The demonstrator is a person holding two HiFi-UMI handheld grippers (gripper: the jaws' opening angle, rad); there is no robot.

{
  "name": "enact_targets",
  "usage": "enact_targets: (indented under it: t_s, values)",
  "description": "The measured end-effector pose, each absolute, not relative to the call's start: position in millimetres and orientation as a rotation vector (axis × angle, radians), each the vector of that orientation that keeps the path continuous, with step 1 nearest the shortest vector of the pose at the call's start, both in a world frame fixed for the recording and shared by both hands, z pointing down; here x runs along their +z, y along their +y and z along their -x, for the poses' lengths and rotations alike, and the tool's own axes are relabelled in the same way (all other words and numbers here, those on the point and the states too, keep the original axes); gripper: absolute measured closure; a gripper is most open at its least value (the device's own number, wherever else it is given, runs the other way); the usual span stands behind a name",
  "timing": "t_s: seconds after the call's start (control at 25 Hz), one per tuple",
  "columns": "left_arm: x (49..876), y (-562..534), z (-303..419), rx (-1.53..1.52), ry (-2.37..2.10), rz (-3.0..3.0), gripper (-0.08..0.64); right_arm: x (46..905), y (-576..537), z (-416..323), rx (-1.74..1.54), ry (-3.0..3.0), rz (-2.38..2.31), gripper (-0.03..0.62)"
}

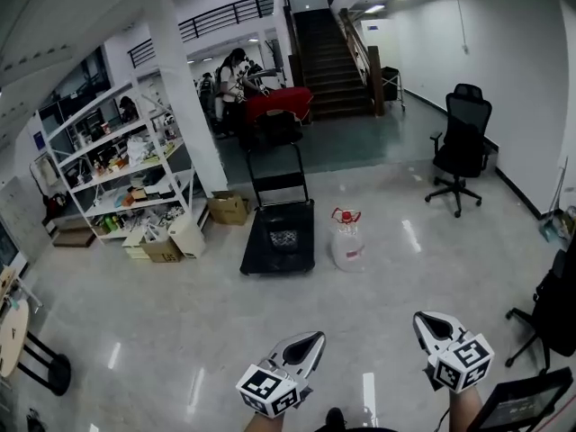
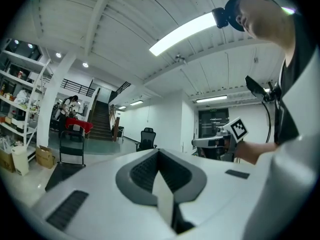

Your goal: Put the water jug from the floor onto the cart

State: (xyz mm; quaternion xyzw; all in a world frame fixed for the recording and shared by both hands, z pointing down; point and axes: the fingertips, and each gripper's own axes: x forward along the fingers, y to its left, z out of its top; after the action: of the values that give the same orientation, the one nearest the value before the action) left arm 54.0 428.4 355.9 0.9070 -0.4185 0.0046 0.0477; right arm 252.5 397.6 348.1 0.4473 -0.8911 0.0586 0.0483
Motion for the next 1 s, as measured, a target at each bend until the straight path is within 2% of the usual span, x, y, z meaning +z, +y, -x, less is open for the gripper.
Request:
enact_targets:
  t_s: [0.28,0.52,1.0]
  values:
    - [351.4,328.2,-1.4,-0.005,-1.224,-2.805,0.56,340.7,298.8,-193.7,0.152,-2.686,-1.343,0.591]
    - [348.9,255.9,13.6,-0.071,-1.206,-2.779,0.56,341.8,224.8,-171.5,0.178,-2.676,-1.305,0.591]
    - [343.9,34.0,-16.3,0.058,-1.274,-2.775,0.56,336.0,-5.5,-192.7,0.17,-2.768,-1.273,0.591]
